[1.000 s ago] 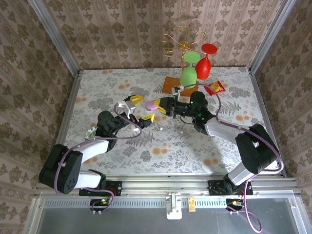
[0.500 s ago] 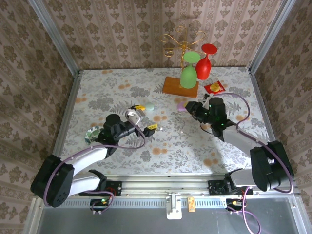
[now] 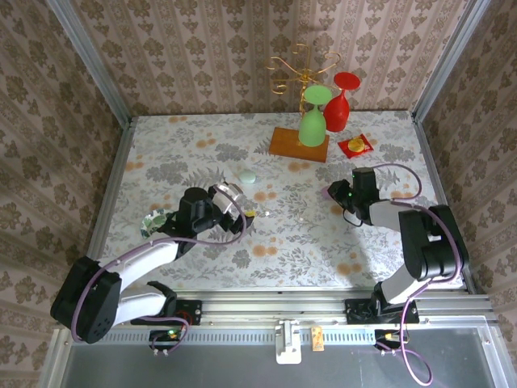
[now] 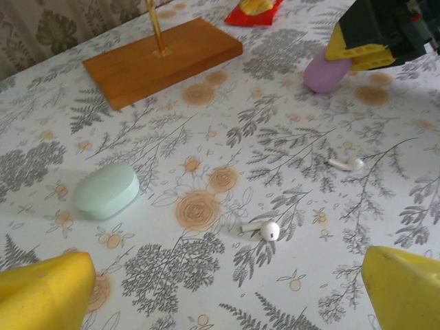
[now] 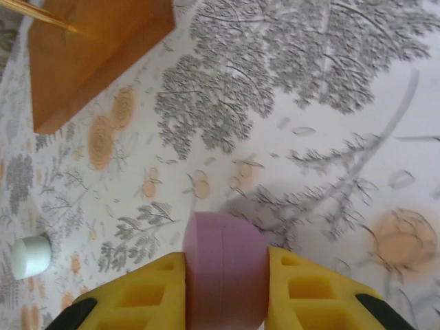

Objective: Insert wireless bluetooth earbuds into charging case

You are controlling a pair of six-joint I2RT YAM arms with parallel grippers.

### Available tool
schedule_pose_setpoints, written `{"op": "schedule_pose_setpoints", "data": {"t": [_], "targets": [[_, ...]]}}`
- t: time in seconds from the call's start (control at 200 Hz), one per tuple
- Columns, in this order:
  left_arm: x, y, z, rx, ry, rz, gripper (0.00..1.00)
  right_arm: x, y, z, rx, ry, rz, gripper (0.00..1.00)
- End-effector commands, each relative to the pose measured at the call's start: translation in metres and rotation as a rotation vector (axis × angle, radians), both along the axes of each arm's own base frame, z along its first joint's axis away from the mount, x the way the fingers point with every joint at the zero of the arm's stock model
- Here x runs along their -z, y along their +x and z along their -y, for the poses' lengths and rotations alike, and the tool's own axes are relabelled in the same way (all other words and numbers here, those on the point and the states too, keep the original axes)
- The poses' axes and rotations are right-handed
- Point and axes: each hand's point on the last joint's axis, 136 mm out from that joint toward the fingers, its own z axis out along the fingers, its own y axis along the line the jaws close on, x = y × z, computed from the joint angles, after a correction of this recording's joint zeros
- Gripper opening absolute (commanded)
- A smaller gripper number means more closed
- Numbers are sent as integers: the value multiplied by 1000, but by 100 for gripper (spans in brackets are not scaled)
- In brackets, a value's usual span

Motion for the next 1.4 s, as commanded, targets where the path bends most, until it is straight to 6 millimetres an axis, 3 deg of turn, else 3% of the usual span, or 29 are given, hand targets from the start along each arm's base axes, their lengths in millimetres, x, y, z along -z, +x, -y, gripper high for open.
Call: {"op": "schedule_pose_setpoints", "data": {"t": [0.0,0.065,0.245,0.34,0.36,0.465,0.62,0.885,1.13,1.395], "targets": [[8,13,-16,-117,75,-46,100,4,6,9,53,-18,-1,24],[15,24,-33,-238,107,-82,100,3,4,14,71,-38,-5,30],[26,39,-61,-412,131,-205,100,-18,-9,31,91,-144,19,64],[32,45,-72,-495,138,-261,100,-32,-18,33,66,-191,46,73],[34,45,-74,-506,140,-273,100,-44,-19,32,58,-197,78,75],[42,48,-80,-567,156,-340,100,-64,-26,21,-29,-252,133,81],[55,48,-81,-652,123,-448,95,-81,-35,-10,-165,-324,181,82],[84,47,-64,-600,200,-558,84,-80,-32,-50,-268,-328,191,82],[103,48,-63,-640,251,-648,76,-77,-27,-65,-305,-311,189,81],[110,48,-44,-574,296,-685,61,-72,-27,-66,-310,-316,173,81]]}}
